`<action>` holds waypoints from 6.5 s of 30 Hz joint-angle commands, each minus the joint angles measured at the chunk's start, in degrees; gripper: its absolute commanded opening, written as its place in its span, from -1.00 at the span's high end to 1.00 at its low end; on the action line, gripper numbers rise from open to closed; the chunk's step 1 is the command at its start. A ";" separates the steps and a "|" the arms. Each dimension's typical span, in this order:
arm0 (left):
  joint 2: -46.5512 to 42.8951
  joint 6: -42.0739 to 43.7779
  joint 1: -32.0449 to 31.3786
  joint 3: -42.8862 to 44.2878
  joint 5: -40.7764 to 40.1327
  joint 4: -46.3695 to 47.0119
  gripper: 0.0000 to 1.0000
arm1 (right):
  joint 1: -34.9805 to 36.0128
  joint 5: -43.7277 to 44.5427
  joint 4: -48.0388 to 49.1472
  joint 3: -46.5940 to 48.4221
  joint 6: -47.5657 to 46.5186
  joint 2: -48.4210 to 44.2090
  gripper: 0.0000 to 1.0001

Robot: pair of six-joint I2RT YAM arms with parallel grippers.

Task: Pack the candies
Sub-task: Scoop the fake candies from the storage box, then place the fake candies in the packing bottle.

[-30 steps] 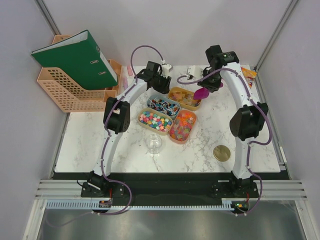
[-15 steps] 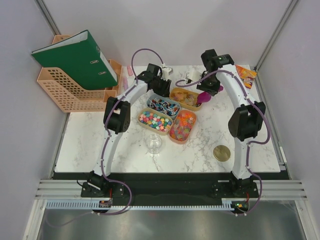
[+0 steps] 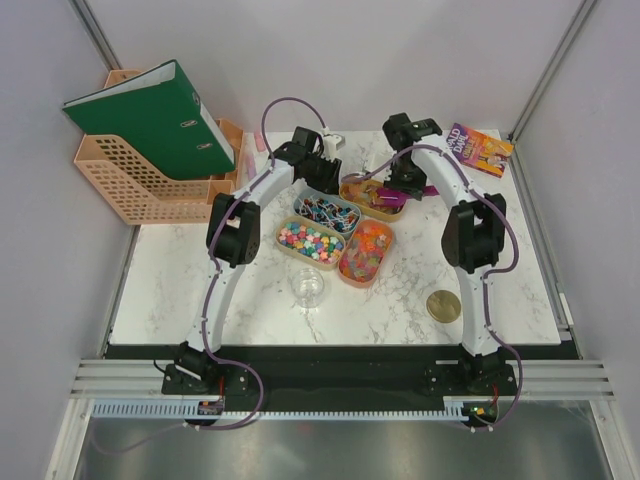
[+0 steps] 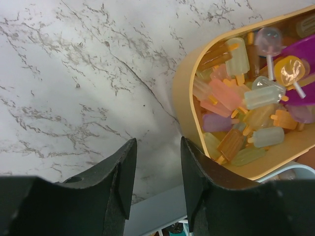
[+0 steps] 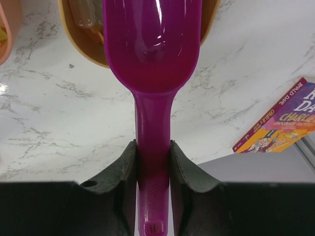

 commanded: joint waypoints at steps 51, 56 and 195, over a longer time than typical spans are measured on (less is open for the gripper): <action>-7.14 -0.93 0.53 -1.81 1.86 -1.73 -0.12 | 3.58 -11.04 3.65 -4.76 20.31 7.18 1.00; -8.99 0.39 0.96 -3.39 1.68 -1.73 -0.23 | 2.52 -13.78 9.87 -8.89 21.01 4.28 1.00; -83.78 1.10 13.71 -80.21 -17.84 9.87 -0.94 | 44.44 29.11 -5.84 -23.67 -0.78 -21.12 1.00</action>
